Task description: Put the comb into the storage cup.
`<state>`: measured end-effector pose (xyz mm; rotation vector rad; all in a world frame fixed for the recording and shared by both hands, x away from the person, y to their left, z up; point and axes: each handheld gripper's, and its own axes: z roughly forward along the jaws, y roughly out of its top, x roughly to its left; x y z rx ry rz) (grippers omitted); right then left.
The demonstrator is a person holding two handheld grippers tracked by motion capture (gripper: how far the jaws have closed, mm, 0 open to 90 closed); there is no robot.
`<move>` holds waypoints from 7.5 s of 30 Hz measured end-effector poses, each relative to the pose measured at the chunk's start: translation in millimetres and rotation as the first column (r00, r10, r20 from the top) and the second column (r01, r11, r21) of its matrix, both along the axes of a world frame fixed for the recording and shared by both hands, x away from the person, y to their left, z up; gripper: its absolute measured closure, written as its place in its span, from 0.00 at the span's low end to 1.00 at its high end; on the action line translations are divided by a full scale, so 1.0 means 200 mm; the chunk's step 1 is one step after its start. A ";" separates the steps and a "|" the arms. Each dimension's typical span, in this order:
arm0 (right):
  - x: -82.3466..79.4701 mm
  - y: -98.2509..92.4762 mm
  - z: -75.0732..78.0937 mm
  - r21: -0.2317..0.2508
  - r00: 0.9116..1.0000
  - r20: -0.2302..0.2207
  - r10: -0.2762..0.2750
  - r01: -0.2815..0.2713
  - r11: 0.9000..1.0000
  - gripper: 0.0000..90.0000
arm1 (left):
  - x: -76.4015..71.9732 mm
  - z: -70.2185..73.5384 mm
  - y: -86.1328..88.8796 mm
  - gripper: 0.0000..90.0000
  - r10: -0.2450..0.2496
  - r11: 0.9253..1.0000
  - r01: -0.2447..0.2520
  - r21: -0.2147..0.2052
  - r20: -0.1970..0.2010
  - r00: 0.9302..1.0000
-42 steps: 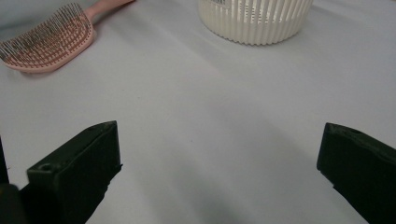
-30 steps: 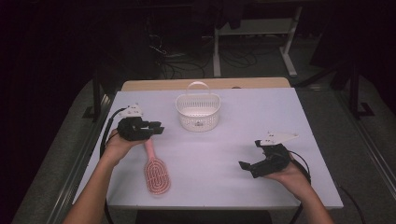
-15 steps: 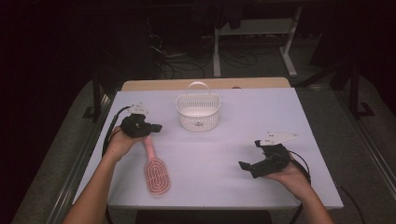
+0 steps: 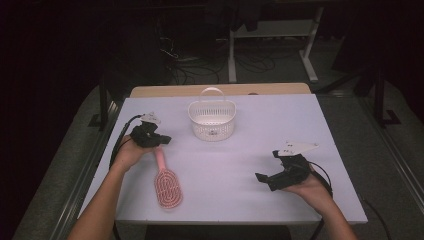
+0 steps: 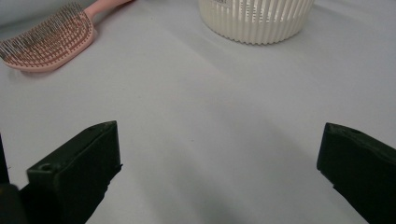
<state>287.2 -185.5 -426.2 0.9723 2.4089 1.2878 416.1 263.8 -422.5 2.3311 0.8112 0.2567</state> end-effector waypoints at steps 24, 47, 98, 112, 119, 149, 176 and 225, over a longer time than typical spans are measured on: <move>0.00 0.00 0.00 0.000 1.000 0.002 0.000 0.000 1.000 0.00 | 0.03 -0.06 0.01 1.00 0.035 0.991 -0.030 0.127 -0.035 0.999; 0.00 0.01 0.00 -0.005 1.000 0.003 0.002 -0.002 1.000 0.00 | 0.00 -0.07 0.12 1.00 0.070 0.983 -0.063 0.173 -0.033 0.997; 0.01 0.02 -0.01 -0.011 1.000 -0.010 0.005 -0.005 1.000 0.00 | -0.22 -0.08 0.46 1.00 0.144 0.973 -0.130 0.193 -0.063 0.987; 0.01 0.02 -0.01 -0.012 1.000 -0.011 0.004 -0.004 1.000 0.00 | -0.32 -0.08 0.54 1.00 0.154 0.976 -0.141 0.165 -0.068 0.986; 0.01 0.02 -0.01 -0.015 1.000 -0.012 0.005 -0.005 1.000 0.00 | -0.38 -0.07 0.58 1.00 0.151 0.975 -0.137 0.172 -0.073 0.986; 0.01 0.03 -0.02 -0.022 1.000 -0.017 0.005 -0.005 1.000 0.00 | -0.60 -0.09 0.67 1.00 0.149 0.986 -0.139 0.096 -0.102 0.984; 0.01 0.02 -0.01 -0.014 1.000 -0.010 0.004 -0.005 1.000 0.00 | -0.63 0.11 0.56 0.86 0.083 0.992 -0.084 -0.095 -0.008 0.996; 0.01 0.01 0.00 -0.001 1.000 -0.010 0.002 -0.002 1.000 0.00 | -0.51 0.19 0.11 0.00 -0.094 0.929 0.144 -0.342 0.158 0.983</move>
